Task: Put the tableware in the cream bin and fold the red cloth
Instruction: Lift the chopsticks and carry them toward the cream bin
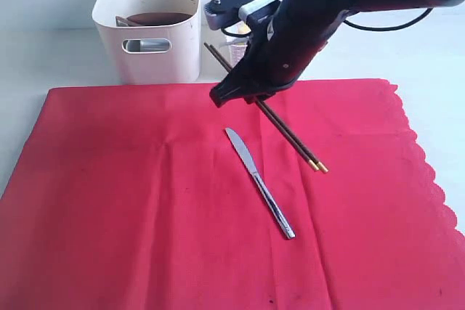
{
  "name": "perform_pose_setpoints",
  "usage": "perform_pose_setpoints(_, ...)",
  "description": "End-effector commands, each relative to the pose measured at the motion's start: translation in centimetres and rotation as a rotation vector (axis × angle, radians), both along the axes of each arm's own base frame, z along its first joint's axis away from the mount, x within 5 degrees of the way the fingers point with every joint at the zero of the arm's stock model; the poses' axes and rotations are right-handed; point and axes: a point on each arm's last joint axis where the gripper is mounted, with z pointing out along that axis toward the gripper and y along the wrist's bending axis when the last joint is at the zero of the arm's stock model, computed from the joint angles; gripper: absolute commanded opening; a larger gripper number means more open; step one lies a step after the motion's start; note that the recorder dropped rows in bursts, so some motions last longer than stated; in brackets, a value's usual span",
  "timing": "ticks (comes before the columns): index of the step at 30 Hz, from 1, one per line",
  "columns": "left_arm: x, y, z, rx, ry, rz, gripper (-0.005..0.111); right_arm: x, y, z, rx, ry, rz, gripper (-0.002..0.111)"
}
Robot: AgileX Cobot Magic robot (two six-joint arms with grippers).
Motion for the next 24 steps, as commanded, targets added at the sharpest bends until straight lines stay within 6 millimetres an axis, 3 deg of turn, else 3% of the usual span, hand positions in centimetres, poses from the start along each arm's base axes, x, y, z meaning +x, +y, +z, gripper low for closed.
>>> perform_pose_setpoints(1,0.0,0.0,0.1,0.005,-0.012,-0.002,0.002,0.6,0.9,2.1,0.062,-0.041,0.031,0.0)
perform_pose_setpoints(14,0.0,0.0,0.1,0.005,-0.012,-0.002,0.002,3.0,3.2,7.9,0.227,-0.23,0.04,0.0)
perform_pose_setpoints(24,0.0,0.0,0.1,0.005,-0.012,-0.002,0.002,5.8,6.3,7.8,0.308,-0.231,0.019,0.0)
